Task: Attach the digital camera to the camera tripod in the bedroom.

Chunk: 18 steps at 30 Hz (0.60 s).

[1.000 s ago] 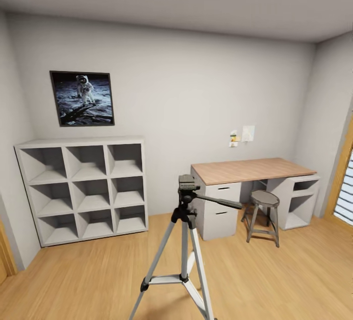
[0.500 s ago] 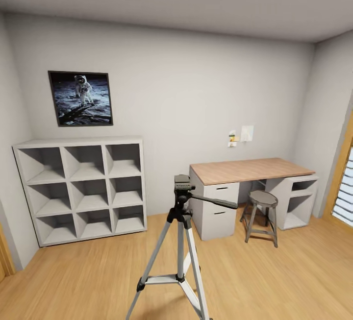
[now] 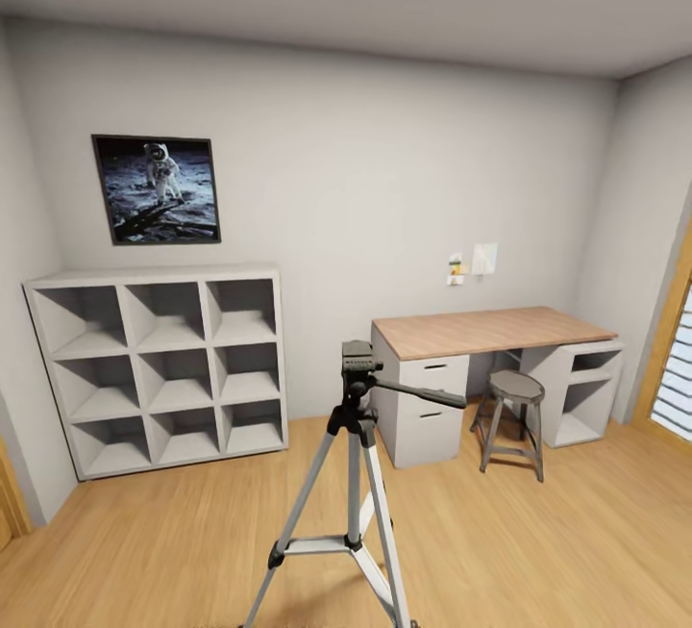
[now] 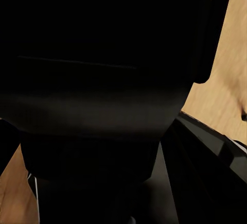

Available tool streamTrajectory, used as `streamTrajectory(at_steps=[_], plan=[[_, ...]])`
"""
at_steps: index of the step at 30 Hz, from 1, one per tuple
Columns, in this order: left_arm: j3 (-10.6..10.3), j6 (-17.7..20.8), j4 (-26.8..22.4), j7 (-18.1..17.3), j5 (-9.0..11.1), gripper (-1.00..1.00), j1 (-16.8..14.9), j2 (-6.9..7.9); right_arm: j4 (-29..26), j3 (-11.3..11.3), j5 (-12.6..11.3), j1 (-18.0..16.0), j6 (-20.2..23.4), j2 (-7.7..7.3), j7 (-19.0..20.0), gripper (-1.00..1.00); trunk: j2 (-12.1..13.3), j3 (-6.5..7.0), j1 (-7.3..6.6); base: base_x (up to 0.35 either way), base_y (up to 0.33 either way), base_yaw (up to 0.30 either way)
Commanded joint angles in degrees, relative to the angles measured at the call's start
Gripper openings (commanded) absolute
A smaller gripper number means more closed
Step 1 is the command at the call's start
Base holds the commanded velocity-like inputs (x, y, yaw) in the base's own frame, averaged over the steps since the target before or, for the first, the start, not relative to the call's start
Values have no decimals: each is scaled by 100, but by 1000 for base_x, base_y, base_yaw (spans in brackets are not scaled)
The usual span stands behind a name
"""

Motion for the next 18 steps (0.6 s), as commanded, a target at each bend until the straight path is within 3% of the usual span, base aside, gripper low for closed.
streamTrajectory(at_steps=[1,18], plan=[[-52,-16,4,-1,37,-100,-2,-2,16,-44,22,-4,-26,-7,11,100,-5,-11,2,0,0,0],[-52,-16,4,-1,41,-100,-2,2,16,-42,30,-4,-35,3,11,100,-5,-166,2,0,0,0]])
